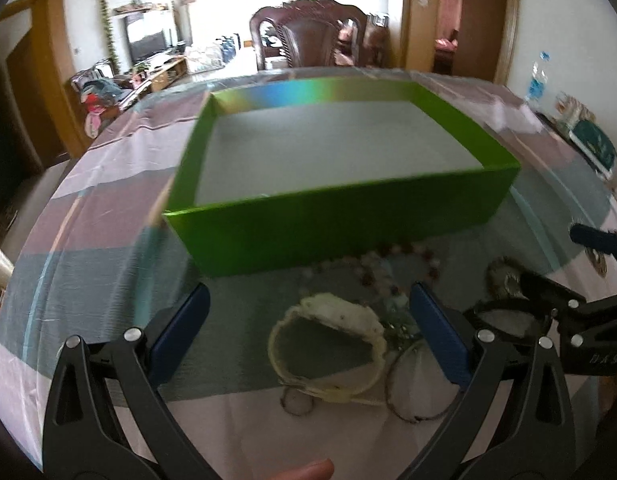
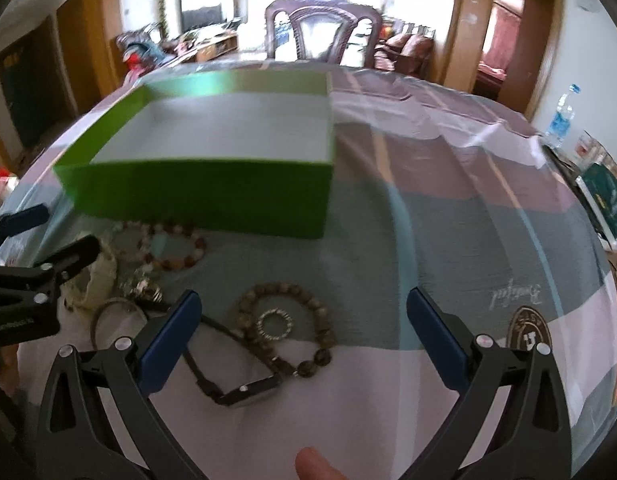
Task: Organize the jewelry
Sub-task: 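Grasp the white watch with the left gripper while the right grasps the black strap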
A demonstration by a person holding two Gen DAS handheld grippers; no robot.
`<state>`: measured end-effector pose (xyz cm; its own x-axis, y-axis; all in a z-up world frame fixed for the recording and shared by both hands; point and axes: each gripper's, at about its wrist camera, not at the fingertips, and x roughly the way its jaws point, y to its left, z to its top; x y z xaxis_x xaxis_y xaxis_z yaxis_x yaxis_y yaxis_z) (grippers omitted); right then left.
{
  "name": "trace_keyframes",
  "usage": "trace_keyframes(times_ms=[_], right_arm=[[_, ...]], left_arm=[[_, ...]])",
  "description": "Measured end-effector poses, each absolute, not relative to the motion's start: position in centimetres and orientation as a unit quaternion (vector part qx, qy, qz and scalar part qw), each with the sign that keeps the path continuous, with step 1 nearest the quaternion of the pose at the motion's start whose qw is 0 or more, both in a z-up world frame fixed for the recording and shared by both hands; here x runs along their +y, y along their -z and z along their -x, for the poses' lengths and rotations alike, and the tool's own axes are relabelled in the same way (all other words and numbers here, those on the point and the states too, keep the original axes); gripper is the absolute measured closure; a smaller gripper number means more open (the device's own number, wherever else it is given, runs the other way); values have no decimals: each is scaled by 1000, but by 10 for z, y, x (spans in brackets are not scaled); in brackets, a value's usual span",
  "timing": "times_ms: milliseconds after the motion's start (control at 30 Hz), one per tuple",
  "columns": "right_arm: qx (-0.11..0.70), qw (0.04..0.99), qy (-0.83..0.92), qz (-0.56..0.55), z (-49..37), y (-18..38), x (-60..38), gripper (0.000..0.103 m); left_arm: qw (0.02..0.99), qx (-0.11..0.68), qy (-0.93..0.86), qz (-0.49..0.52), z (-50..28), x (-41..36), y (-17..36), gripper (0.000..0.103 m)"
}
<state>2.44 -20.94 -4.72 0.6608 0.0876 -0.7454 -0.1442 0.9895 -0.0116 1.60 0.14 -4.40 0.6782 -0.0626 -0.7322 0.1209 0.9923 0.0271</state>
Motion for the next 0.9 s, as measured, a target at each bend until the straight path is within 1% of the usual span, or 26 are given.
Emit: trace_keyframes(times_ms=[100, 167, 233, 267, 333, 367, 400, 433, 467, 500, 533, 567, 600, 633, 667, 700, 900], right_arm=[[418, 904, -79, 45, -26, 52, -203, 5], [432, 896, -90, 41, -27, 56, -201, 10], [449, 888, -97, 37, -29, 61, -200, 20], [460, 882, -99, 34, -31, 64, -200, 23], [474, 874, -108, 25, -34, 69, -201, 32], [478, 871, -111, 17, -35, 70, -202, 35], [478, 871, -111, 15, -35, 71, -202, 43], [478, 871, -108, 18, -33, 71, -201, 54], [477, 872, -107, 21, -32, 70, -200, 59], [474, 874, -107, 24, -29, 69, -199, 70], [472, 875, -106, 28, -27, 69, -197, 74], [469, 876, -105, 30, -25, 68, -196, 76], [468, 877, -107, 27, -24, 67, -198, 79], [464, 879, -108, 24, -23, 66, -199, 85], [459, 881, -108, 19, -24, 64, -200, 93], [457, 882, -115, 8, -24, 62, -203, 99], [456, 883, -110, -7, -29, 59, -210, 98]], left_arm=[[909, 411, 60, -45, -16, 0, 52, 5], [903, 422, 61, -46, -15, 2, 56, 9], [899, 432, 63, -42, -15, 3, 59, 11], [897, 436, 63, -40, -18, 4, 57, 13], [893, 443, 67, -39, -18, 6, 59, 18], [892, 445, 67, -40, -19, 6, 60, 23], [891, 447, 70, -42, -18, 7, 61, 29], [890, 448, 71, -43, -18, 7, 62, 32], [889, 450, 72, -44, -16, 8, 62, 39], [890, 448, 70, -46, -17, 8, 63, 41], [890, 448, 71, -43, -16, 9, 62, 41], [889, 450, 74, -39, -17, 9, 60, 42], [889, 449, 75, -36, -17, 10, 60, 42], [890, 449, 76, -32, -16, 13, 59, 42], [890, 448, 75, -30, -17, 14, 58, 42], [891, 446, 74, -28, -18, 14, 57, 42], [893, 445, 68, -25, -23, 15, 55, 41]])
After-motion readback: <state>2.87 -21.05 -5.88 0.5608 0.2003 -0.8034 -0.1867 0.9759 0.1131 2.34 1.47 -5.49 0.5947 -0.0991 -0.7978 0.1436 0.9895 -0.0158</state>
